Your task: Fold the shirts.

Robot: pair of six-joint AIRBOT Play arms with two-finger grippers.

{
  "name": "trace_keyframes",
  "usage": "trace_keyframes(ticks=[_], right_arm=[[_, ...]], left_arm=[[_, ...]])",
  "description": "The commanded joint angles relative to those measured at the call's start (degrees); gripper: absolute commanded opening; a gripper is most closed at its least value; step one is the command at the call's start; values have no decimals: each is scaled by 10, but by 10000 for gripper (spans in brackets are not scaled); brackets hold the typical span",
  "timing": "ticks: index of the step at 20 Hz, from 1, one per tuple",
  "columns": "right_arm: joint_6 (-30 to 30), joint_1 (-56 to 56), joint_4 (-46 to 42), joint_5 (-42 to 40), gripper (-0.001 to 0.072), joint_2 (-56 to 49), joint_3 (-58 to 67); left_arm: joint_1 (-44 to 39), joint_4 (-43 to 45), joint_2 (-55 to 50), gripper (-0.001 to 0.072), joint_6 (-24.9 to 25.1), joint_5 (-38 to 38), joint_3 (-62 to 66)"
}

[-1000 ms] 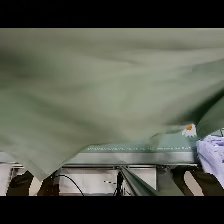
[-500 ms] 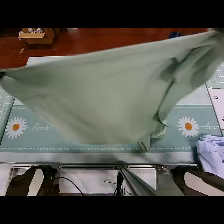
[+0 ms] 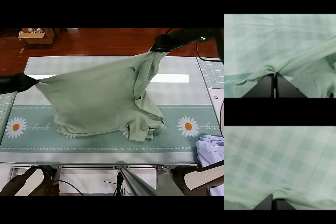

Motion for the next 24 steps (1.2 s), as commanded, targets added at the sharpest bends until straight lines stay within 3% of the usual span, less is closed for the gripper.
trace_keyframes(ticks=[1,8,9,11,12,17,21,23,24], right_arm=[[-9,5,-24,-98,17,-41,0],[37,5,-43,-40,21,-108,0],[36,5,-44,-41,94,-105,1],[29,-2,-47,-39,368,-80,1],[21,-9,-52,-23,383,-60,1],[28,-74,-254,161,382,34,-2],[35,-158,-160,176,383,61,-50],[27,-186,-119,177,383,69,-81],[25,-195,-107,176,383,73,-96]], left_arm=[[0,1,-91,20,39,58,-7],[-49,-2,-229,27,7,52,-6],[-51,-5,-231,92,7,51,-3],[-38,-4,-225,361,6,26,23],[-21,2,-222,452,5,-15,47],[82,89,-201,465,-63,-214,56],[108,89,-145,494,-49,-217,-99],[107,89,-143,708,-47,-217,-155],[108,89,-143,708,-45,-213,-175]])
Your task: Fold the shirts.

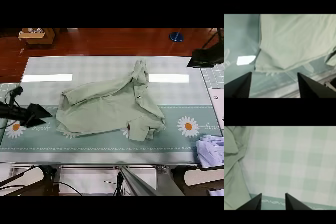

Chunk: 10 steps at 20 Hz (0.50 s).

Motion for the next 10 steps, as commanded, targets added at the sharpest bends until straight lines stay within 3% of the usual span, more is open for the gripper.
trace_keyframes(ticks=[1,10], right_arm=[[-6,-43,50,15,383,19,-47],[-14,-46,60,8,383,21,-86]], left_arm=[[9,6,12,708,9,-9,-84],[9,2,-12,692,12,96,-116]])
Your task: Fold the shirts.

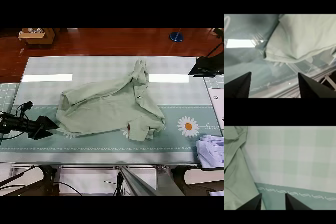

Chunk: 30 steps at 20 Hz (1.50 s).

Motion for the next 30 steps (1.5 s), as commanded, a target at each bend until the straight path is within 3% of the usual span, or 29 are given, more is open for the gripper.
trace_keyframes(ticks=[1,4,7,8,11,13,14,17,21,27,28,30], right_arm=[[-3,-2,5,1,383,1,-11],[-3,-2,9,4,383,6,-11],[-3,-2,11,2,383,24,-11],[-3,-2,14,-1,383,33,-11],[-2,-2,18,-9,382,65,-11],[-2,-2,21,-9,383,86,-11],[-2,-2,21,-9,383,94,-11],[-2,-11,-1,7,388,102,-19],[-9,-69,28,12,497,102,-145],[-108,-84,72,-37,498,104,-383],[-118,-84,75,-49,564,104,-409],[-133,-84,90,-77,596,104,-452]], left_arm=[[0,-8,-16,683,1,55,-6],[0,-29,-44,675,6,82,-6],[-13,-48,-90,548,7,97,-6],[-25,-51,-105,539,7,101,-6],[-35,-40,-118,325,7,114,-4],[-35,-32,-120,79,7,114,-4],[-35,-32,-119,22,7,114,-4],[-35,-32,-119,21,7,99,-4],[-35,-35,-113,21,33,64,-4],[-35,-50,-92,21,35,35,-4],[-35,-56,-89,20,35,33,-4],[-35,-70,-82,21,35,27,-4]])
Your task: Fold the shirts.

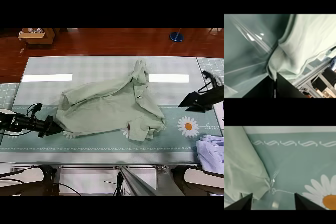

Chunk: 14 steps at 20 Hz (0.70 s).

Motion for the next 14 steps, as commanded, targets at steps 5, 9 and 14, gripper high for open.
trace_keyframes(ticks=[5,9,14], right_arm=[[-74,-2,78,-81,595,0,-136],[-84,19,97,-108,593,0,-154],[-41,134,92,-217,492,0,-154]], left_arm=[[0,-64,23,21,1,-22,1],[0,-90,24,21,1,-26,1],[0,-94,24,21,1,-27,1]])
